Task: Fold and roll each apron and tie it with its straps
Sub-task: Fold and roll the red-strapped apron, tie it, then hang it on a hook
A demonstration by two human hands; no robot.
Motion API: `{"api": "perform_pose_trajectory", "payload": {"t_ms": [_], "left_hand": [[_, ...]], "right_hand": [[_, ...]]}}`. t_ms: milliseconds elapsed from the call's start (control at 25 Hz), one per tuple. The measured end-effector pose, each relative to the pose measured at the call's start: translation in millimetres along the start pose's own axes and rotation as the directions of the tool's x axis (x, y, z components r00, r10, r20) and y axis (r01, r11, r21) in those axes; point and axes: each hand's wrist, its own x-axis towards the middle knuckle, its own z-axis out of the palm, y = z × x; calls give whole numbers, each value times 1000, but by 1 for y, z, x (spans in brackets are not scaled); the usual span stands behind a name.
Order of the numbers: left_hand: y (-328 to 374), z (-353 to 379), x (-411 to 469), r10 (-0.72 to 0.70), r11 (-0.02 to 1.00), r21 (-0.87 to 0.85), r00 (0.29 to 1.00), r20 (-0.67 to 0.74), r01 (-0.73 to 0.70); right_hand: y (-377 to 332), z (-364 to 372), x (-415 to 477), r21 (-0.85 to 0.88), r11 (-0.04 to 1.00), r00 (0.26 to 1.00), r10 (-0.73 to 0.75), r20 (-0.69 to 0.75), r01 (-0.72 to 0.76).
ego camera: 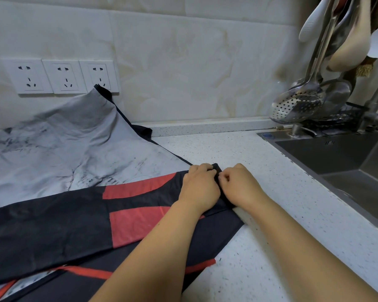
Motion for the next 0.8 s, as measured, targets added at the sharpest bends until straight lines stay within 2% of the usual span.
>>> {"api": "perform_pose_trajectory", "payload": {"t_ms": [80, 160, 240, 320, 360, 440, 520, 680, 720, 800], "left_hand": [[-2, 0, 2, -21, 999, -27, 1000, 14, 21], [-1, -1, 0, -22, 997, -73, 999, -27, 20], [1, -3, -5, -70, 983, -175, 993, -95, 53], [4, -10, -11, -86, 971, -233, 989, -120, 56], [4, -15, -16, -40, 985, -172, 992, -117, 20], [2, -23, -33, 57, 993, 108, 998, -6, -56], [-8, -27, -54, 35, 954, 290, 990, 135, -73], [-37, -30, -78, -30, 958, 286, 983, 183, -24], [-39, -30, -78, -32, 961, 276, 983, 183, -20], [-40, -31, -76, -28, 964, 265, 984, 178, -20]], "right_hand": [[2, -13, 3, 120, 990, 992, 65, 105, -78], [-1, -22, 9, 153, 976, 977, 126, 169, -152], [-8, -21, 18, 32, 974, 948, 212, 236, -225], [-12, -15, 23, -22, 968, 940, 247, 237, -249], [-12, -11, 23, 12, 970, 947, 235, 221, -244], [-12, -9, 19, 101, 972, 967, 196, 163, -214], [-18, -5, 13, 79, 986, 987, 139, 85, -146], [-37, 5, 6, -180, 984, 999, -1, 48, 10], [-36, 5, 7, -172, 985, 997, -8, 72, 21], [-27, 1, 9, 2, 1000, 993, 15, 119, -16]]}}
